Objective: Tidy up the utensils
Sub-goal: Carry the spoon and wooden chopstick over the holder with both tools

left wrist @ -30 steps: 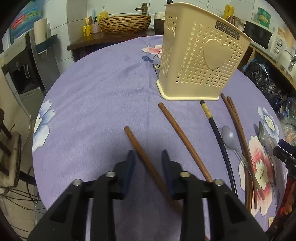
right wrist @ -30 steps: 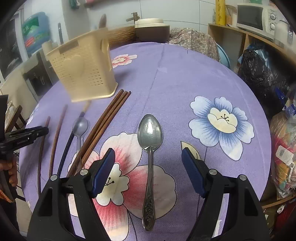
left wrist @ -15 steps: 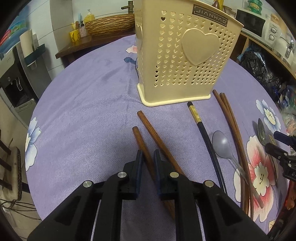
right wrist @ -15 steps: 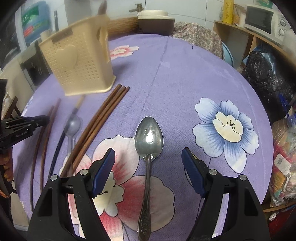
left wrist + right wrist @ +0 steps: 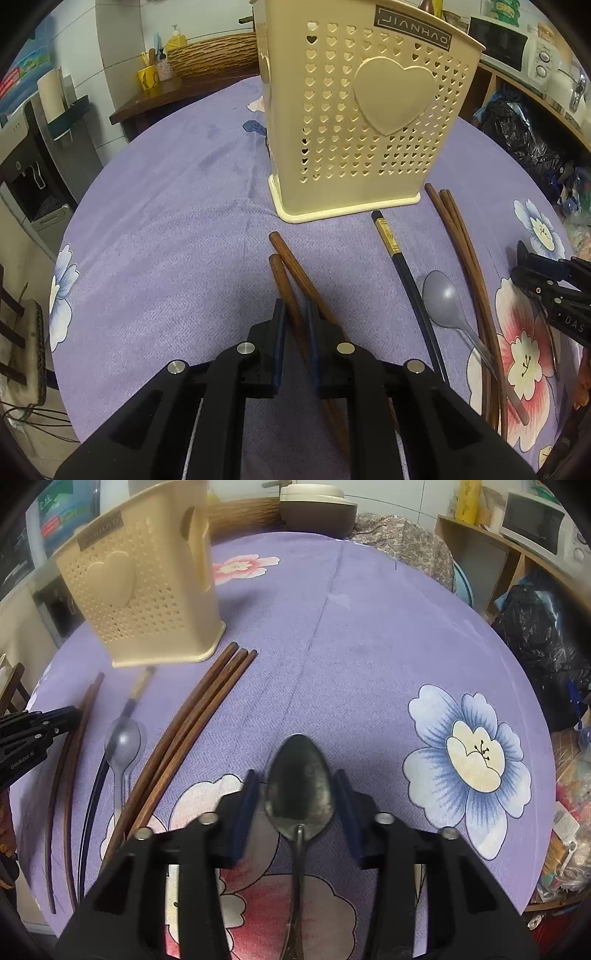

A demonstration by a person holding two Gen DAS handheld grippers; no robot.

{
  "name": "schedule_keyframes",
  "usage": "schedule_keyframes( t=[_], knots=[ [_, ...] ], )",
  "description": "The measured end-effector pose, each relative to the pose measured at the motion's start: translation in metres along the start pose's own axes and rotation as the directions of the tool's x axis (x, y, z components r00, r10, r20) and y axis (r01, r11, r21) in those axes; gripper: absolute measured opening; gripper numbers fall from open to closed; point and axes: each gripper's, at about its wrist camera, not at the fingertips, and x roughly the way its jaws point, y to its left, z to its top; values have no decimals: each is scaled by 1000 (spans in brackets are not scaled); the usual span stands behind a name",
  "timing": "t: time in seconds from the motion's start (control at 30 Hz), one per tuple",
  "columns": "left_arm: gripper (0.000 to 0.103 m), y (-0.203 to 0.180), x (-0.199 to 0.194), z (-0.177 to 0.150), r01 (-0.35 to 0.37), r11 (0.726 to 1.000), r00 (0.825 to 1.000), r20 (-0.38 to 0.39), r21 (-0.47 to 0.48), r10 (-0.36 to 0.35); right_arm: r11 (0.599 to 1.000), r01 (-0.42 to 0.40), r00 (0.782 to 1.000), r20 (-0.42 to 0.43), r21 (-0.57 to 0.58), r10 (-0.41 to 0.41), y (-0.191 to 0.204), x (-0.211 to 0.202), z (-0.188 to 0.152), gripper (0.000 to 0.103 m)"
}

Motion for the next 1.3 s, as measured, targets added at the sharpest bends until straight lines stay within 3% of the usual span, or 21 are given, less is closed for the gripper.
schedule_keyframes(
  t=[0.2, 0.37, 0.43, 0.6, 0.77, 0.93, 1.3],
  knots=[
    [10, 4, -1, 2, 15, 1000, 1000, 15, -17, -15, 999, -37, 999, 17, 8, 37, 0, -6, 0, 38],
    [9, 15, -32, 10, 34, 999, 994, 108, -41, -29, 997, -82, 993, 88, 4, 82, 4, -38, 2, 38],
    [8, 21, -52, 14, 55, 997, 986, 161, -52, -46, 995, -104, 986, 128, -3, 103, 6, -57, 2, 38],
    [8, 31, -112, 14, 121, 991, 947, 306, -63, -96, 983, -181, 961, 211, -13, 179, 8, -103, -2, 38],
    [8, 35, -153, 10, 155, 987, 910, 395, -39, -127, 972, -235, 935, 269, -27, 233, 7, -136, 0, 37],
    [8, 45, -166, 11, 190, 981, 890, 430, -47, -152, 967, -251, 922, 290, -52, 255, 11, -149, 2, 37],
    [8, 57, -172, 10, 194, 980, 881, 449, -54, -150, 955, -288, 910, 293, -67, 295, 19, -145, 5, 37]
  ],
)
